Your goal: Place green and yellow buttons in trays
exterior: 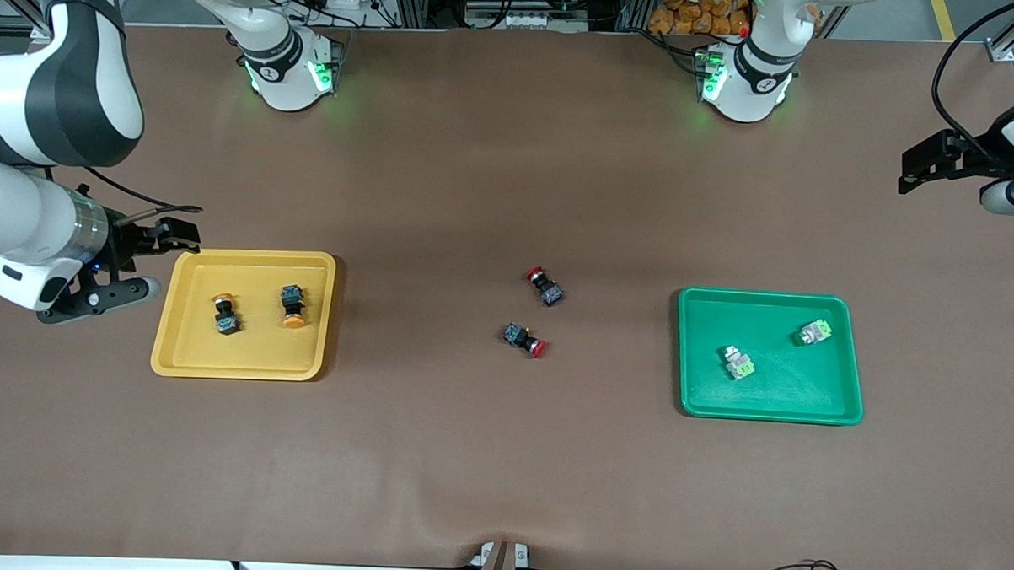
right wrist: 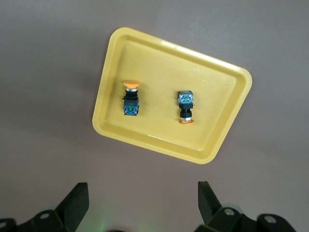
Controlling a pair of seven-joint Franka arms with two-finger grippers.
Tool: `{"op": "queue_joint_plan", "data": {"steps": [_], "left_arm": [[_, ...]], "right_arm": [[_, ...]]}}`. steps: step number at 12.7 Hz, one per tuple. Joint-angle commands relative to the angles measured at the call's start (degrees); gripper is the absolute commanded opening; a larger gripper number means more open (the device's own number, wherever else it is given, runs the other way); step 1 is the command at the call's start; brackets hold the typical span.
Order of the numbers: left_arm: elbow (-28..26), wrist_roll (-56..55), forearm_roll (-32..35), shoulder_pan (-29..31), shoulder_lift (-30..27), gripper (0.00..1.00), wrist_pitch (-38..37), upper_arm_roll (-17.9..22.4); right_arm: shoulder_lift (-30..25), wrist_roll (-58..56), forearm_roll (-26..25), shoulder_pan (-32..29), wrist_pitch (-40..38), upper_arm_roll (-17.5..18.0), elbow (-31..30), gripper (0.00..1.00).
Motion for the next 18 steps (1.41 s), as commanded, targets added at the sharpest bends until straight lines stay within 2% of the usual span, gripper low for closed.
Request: {"op": "queue_joint_plan", "data": {"steps": [1, 8, 14, 18], "left_arm": [[0.1, -0.8, -0.5, 0.3, -0.3, 1.00, -0.3, -0.2], [-0.1, -0.8, -0.5, 0.3, -0.4, 1.00, -0.3, -0.2], [-0.2, -0.8, -0.5, 0.3, -0.6, 1.00, -0.4, -0.2], [-0.2, -0.7, -0.5, 0.3, -0.6, 1.00, -0.3, -0.2]], "right_arm": [[-1.0, 0.6, 0.0, -0.5, -3.5, 1.1, 1.9, 1.00], [-1.3, 0.1, -0.1, -1.7, -5.9, 0.8, 3.1, 1.00], [-5.7, 0.4, -0.2, -1.5, -4.9, 0.6, 2.0, 1.00], [-9.2, 0.5, -0.2, -1.8, -3.6, 0.6, -1.3, 1.00]]}}
